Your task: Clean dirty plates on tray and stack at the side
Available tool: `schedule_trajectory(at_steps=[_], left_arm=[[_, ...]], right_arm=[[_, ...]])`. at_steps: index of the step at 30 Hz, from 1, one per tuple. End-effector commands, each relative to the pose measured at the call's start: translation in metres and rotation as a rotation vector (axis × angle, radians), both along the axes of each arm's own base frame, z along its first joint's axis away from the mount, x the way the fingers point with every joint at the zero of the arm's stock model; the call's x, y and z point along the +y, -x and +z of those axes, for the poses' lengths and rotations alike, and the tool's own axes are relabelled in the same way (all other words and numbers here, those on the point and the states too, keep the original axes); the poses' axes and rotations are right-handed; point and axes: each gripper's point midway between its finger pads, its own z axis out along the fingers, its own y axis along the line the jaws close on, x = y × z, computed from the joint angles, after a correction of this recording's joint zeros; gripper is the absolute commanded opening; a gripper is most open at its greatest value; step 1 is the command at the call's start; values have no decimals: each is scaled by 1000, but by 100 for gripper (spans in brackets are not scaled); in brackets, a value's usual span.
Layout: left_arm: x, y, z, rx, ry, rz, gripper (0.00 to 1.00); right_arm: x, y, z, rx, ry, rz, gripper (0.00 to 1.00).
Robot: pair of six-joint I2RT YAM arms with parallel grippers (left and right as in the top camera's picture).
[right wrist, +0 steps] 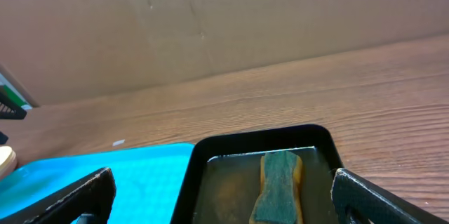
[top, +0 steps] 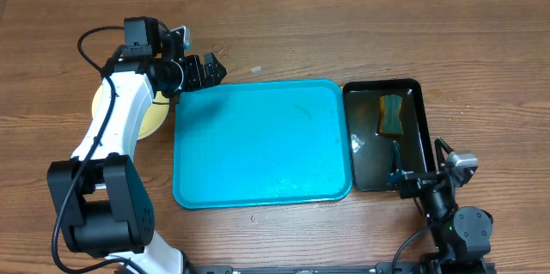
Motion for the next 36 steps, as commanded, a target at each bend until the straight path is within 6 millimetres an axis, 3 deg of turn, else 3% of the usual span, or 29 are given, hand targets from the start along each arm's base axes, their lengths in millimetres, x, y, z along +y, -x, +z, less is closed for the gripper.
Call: schedule_trajectory(at_steps=[1, 5, 9, 12, 17, 22, 26, 32, 36], left_arm=[[-3, 0, -3, -3, 1, -25, 100], [-3, 0, -3, -3, 1, -25, 100], [-3, 0, -3, -3, 1, -25, 100], [-3, 0, -3, -3, 1, -25, 100], [-3, 0, -3, -3, 1, -25, 100], [-3, 0, -3, -3, 1, -25, 100], [-3, 0, -3, -3, 1, -25, 100], [-3, 0, -3, -3, 1, -25, 100], [-3, 0, -3, -3, 1, -25, 100]], right_arm=[[-1, 0, 3, -21, 28, -7, 100], [-2, 0, 6, -32, 27, -14, 100], [-4, -2, 24, -122, 38, -26, 100], [7, 0, 39, -233, 157, 38, 100], [17, 2, 34, -252, 291, 95, 100], [13, 1, 25, -230, 377, 85, 100], [5, -1, 7, -137, 337, 57, 100], [1, -2, 7, -131, 311, 37, 100], [-13, -4, 7, -103, 219, -49, 100]])
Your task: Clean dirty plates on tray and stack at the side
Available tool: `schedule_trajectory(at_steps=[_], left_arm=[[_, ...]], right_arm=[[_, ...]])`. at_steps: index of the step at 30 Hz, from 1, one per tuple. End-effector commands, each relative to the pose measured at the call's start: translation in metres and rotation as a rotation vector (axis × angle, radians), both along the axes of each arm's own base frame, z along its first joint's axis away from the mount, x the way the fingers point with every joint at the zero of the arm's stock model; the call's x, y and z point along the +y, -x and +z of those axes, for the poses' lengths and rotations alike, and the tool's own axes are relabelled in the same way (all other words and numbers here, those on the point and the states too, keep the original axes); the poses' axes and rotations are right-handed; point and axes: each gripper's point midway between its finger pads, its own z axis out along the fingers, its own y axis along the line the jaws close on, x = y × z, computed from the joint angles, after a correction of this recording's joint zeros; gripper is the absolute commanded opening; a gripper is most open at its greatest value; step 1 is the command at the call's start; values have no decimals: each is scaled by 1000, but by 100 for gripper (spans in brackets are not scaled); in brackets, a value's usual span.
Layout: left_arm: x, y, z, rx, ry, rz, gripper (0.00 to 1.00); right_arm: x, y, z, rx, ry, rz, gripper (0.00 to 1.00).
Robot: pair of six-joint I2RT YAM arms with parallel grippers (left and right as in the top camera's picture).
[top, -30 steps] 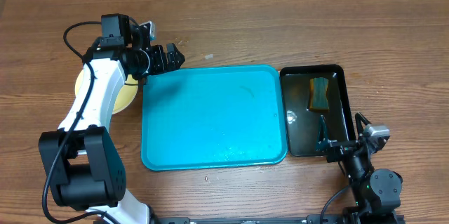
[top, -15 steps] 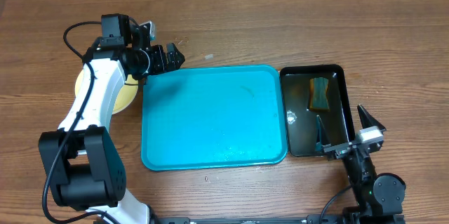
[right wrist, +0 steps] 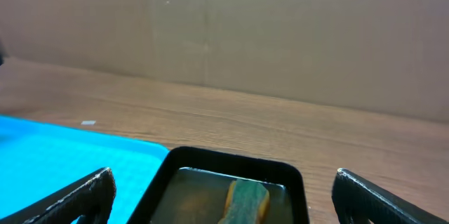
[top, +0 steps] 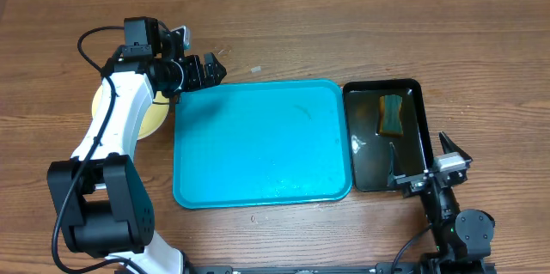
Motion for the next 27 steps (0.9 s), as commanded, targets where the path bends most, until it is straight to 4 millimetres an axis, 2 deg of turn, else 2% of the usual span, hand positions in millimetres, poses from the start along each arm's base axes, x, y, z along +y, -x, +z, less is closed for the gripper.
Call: schedule_trajectory(at_steps=[1, 27], left_arm=[[-3, 0, -3, -2, 1, -25, 100], [-3, 0, -3, -2, 1, -25, 100]], right_arm=[[-12, -2, -2, 7, -72, -71, 100], [-11, -2, -4, 15, -71, -67, 100]])
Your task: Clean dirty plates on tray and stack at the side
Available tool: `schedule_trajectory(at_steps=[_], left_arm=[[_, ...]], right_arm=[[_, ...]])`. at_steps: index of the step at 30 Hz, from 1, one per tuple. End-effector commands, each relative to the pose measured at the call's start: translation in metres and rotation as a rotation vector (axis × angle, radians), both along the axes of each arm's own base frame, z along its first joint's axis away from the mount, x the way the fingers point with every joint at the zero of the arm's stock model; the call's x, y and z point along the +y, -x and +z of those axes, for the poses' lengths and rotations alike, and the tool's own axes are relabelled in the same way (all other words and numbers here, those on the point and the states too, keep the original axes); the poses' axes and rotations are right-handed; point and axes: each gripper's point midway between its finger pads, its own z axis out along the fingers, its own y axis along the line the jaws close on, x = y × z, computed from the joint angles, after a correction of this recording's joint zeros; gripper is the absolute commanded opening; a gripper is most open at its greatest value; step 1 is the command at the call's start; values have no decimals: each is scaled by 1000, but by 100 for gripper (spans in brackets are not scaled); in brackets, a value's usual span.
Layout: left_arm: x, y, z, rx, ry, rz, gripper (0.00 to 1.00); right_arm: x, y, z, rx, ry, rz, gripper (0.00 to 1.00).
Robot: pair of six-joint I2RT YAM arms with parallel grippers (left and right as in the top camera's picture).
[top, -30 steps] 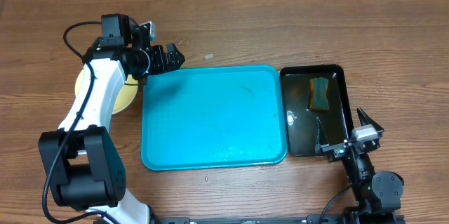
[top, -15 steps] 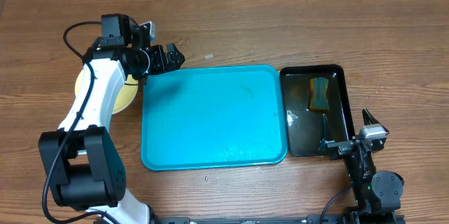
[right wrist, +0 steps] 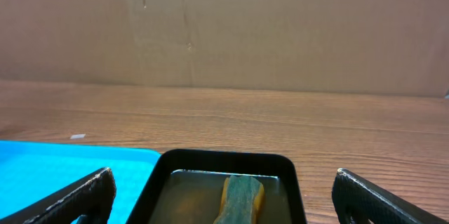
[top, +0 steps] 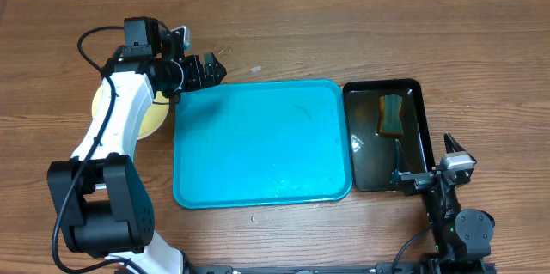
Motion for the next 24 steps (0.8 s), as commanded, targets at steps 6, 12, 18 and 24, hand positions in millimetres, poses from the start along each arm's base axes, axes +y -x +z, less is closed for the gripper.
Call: schedule_trajectory(at_steps=[6, 12, 18, 24], left_arm=[[-3, 0, -3, -2, 1, -25, 100], [-3, 0, -3, -2, 1, -25, 100], [-3, 0, -3, -3, 1, -25, 100], [-13, 2, 1, -19, -103, -41, 100]], right_arm=[[-3, 0, -2, -1, -7, -16, 100], [-3, 0, -2, -1, -7, -16, 100], [-3, 0, -2, -1, -7, -16, 100], [-3, 0, -2, -1, -7, -16, 100]])
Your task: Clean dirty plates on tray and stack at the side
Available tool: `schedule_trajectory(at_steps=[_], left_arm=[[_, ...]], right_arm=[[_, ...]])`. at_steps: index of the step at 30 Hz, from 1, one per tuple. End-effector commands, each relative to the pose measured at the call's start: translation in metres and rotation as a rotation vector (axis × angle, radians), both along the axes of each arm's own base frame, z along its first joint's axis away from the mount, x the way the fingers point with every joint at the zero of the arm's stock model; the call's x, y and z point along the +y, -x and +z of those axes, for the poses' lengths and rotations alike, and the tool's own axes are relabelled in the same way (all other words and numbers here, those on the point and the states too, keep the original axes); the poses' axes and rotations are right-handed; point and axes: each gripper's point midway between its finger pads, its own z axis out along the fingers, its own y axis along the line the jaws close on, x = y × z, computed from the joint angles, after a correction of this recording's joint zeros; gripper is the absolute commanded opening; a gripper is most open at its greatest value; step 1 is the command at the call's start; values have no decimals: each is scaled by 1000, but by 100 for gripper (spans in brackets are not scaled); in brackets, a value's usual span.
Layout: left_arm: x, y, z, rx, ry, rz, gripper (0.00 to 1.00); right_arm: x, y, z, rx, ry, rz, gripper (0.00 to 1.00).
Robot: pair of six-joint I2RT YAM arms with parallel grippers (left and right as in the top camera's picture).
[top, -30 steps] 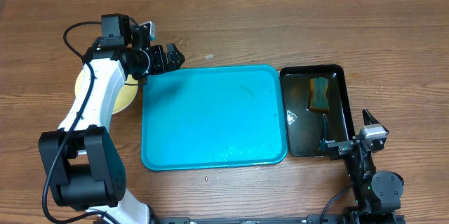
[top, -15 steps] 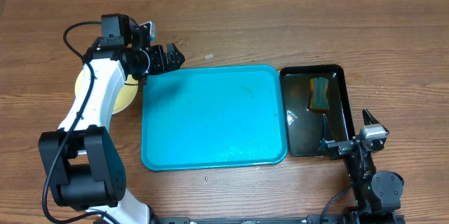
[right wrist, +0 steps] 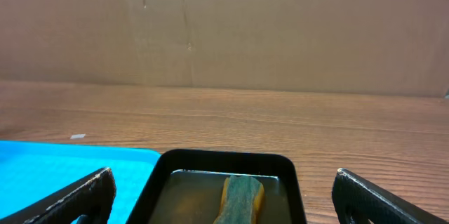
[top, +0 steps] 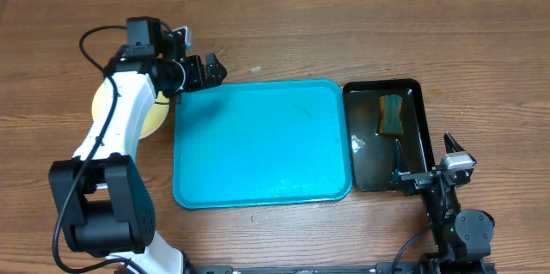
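Note:
The blue tray (top: 262,143) lies bare in the middle, and its corner shows in the right wrist view (right wrist: 70,168). A yellow plate (top: 153,118) rests on the table left of the tray, half hidden under my left arm. My left gripper (top: 209,70) hovers at the tray's far left corner, open and holding nothing. A green-and-yellow sponge (top: 391,113) (right wrist: 242,194) lies in the black tub of water (top: 423,128) (right wrist: 224,158). My right gripper (top: 425,175) (right wrist: 223,185) stands wide open at the tub's near end, facing the sponge.
A cardboard wall (right wrist: 280,27) closes off the far side of the wooden table (top: 361,33). A small white scrap (top: 255,70) lies just beyond the tray's far edge. The black tub sits against the tray's right side.
My left arm has shifted very slightly at the tray's far left corner. The right gripper, the sponge and the tray are where they were.
At first my right gripper stood open at the tub's near end, angled toward the tray. Then it was turned the other way, with less of the tray in view. After that it faced the tub squarely, as it does now. The left gripper stayed by the plate.

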Motion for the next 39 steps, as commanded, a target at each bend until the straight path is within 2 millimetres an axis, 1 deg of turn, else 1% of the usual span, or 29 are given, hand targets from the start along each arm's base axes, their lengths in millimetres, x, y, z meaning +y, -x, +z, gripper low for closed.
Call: schedule_trajectory(at_steps=[1, 3, 5, 9, 11, 13, 15, 19, 21, 25, 27, 29, 31, 34, 37, 39], left_arm=[[-12, 2, 8, -36, -91, -40, 100], [-22, 4, 21, -72, -128, -57, 100], [-35, 7, 41, -127, -151, -81, 100], [-61, 18, 77, -220, -141, -136, 100], [-70, 25, 98, -274, -133, -153, 100], [-73, 31, 117, -321, -127, -160, 100], [-72, 37, 139, -376, -121, -155, 100], [-60, 52, 174, -462, -121, -125, 100], [-51, 63, 186, -479, -125, -105, 100], [-35, 83, 204, -519, -132, -64, 100], [-28, 92, 205, -528, -135, -45, 100], [-22, 108, 195, -511, -121, -30, 100], [-16, 129, 168, -476, -126, -18, 100], [-13, 145, 138, -463, -134, -16, 100], [-9, 150, 118, -529, -142, 3, 100], [-8, 152, 110, -599, -140, 13, 99]], right_arm=[[-3, 0, -2, -1, -7, -16, 100], [-3, 0, -2, -1, -7, -16, 100], [-3, 0, -2, -1, -7, -16, 100], [-3, 0, -2, -1, -7, -16, 100], [-3, 0, -2, -1, -7, -16, 100], [-3, 0, -2, -1, -7, -16, 100], [-3, 0, -2, -1, -7, -16, 100], [-3, 0, -2, -1, -7, -16, 100], [-3, 0, -2, -1, -7, -16, 100], [-3, 0, -2, -1, -7, -16, 100], [-3, 0, -2, -1, -7, -16, 100], [-3, 0, -2, -1, -7, -16, 100], [-3, 0, -2, -1, -7, -16, 100], [-3, 0, -2, -1, -7, -16, 100], [-3, 0, -2, -1, -7, -16, 100], [-3, 0, -2, -1, -7, -16, 100]])
